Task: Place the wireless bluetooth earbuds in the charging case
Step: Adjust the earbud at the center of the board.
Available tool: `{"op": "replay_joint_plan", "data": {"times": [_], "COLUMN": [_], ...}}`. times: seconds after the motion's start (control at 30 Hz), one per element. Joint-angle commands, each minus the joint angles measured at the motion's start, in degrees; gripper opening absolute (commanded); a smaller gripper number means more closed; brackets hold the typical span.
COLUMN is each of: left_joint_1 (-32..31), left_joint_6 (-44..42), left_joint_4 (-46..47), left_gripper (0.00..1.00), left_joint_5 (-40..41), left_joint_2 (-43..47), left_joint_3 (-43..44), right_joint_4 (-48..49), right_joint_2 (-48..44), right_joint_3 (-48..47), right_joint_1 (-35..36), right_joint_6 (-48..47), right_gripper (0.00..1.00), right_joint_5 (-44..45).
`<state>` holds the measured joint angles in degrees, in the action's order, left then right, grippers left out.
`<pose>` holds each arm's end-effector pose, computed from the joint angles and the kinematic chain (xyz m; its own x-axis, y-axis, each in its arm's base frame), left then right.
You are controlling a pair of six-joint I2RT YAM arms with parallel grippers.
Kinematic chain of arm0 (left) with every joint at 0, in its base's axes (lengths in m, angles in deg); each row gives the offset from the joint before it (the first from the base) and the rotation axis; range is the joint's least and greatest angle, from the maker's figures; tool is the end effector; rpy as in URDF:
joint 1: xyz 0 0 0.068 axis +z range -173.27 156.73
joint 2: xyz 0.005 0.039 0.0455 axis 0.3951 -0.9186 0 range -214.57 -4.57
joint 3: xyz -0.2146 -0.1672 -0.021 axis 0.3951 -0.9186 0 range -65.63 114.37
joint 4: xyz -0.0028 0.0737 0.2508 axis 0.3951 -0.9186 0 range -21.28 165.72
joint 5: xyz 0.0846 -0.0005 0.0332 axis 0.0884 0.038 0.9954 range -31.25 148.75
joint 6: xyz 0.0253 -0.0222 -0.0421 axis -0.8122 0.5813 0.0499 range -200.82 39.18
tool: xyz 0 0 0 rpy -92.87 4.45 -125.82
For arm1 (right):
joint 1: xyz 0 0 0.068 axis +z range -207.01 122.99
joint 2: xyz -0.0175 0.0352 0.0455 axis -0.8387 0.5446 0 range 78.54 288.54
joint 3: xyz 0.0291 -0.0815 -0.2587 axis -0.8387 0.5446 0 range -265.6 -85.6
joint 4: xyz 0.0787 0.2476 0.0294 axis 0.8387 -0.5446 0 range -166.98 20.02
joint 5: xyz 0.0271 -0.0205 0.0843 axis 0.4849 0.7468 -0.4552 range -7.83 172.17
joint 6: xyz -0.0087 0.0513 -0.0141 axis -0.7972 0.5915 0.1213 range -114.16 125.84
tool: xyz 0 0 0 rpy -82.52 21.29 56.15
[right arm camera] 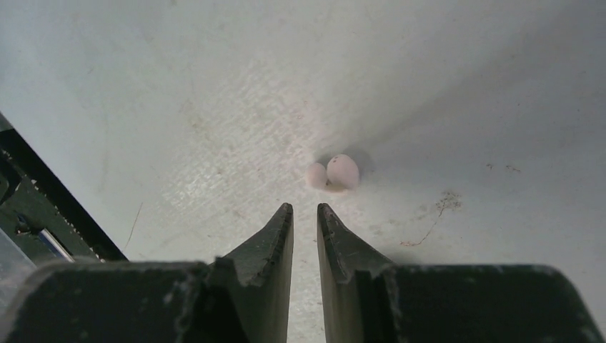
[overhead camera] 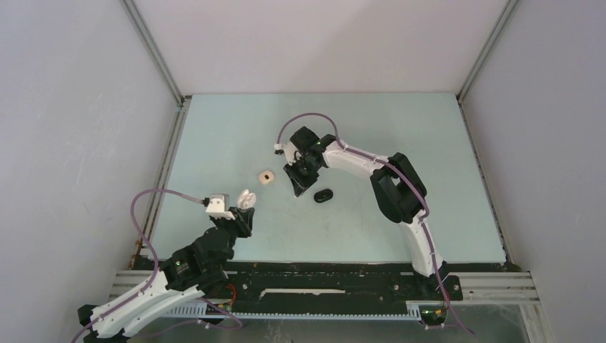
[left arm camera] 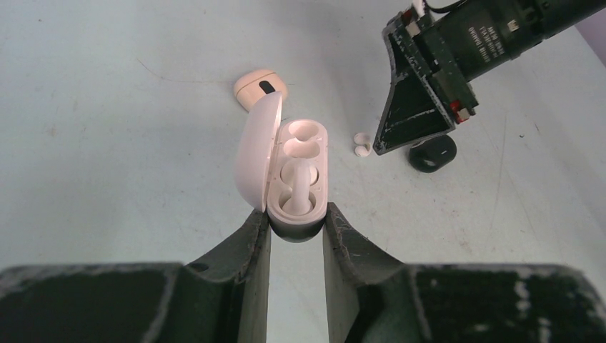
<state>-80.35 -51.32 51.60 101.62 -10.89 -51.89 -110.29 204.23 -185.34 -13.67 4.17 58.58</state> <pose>0.0684 -0.0612 0.2050 -0.2645 -0.2555 -0.9299 0.1502 0.9416 -0.3015 0.3274 0.3284 0.1770 -0.6438 -0.6441 -0.4131 -0.7652 0.5375 0.3544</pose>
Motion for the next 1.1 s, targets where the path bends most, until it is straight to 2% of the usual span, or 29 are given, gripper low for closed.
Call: {"op": "replay_joint_plan", "data": {"times": [0.0, 0.3, 0.57, 1.07], "left_joint_1": [0.19, 0.21, 0.21, 0.21], "left_joint_6": [-0.61, -0.76, -0.76, -0.71], "left_joint_4": [1.78, 2.28, 1.97, 1.85], "left_gripper": [0.0, 0.0, 0.0, 0.0], "left_joint_5": [0.75, 0.76, 0.83, 0.71], "left_joint_2": [-0.34, -1.66, -1.39, -1.01], "left_joint_3": [2.15, 2.25, 2.18, 1.97], "right_joint_4": [1.81, 1.62, 0.25, 0.5], "right_joint_2": [1.48, 5.21, 8.56, 8.49], "right_joint_3": [-1.7, -3.34, -6.57, -8.72], "right_joint_1": [-1.32, -2.88, -1.33, 0.05], "right_joint_6": [4.46, 5.02, 4.22, 4.05], "right_gripper": [0.21, 0.2, 0.21, 0.21], "right_joint_5": [1.27, -0.11, -0.45, -2.51]}}
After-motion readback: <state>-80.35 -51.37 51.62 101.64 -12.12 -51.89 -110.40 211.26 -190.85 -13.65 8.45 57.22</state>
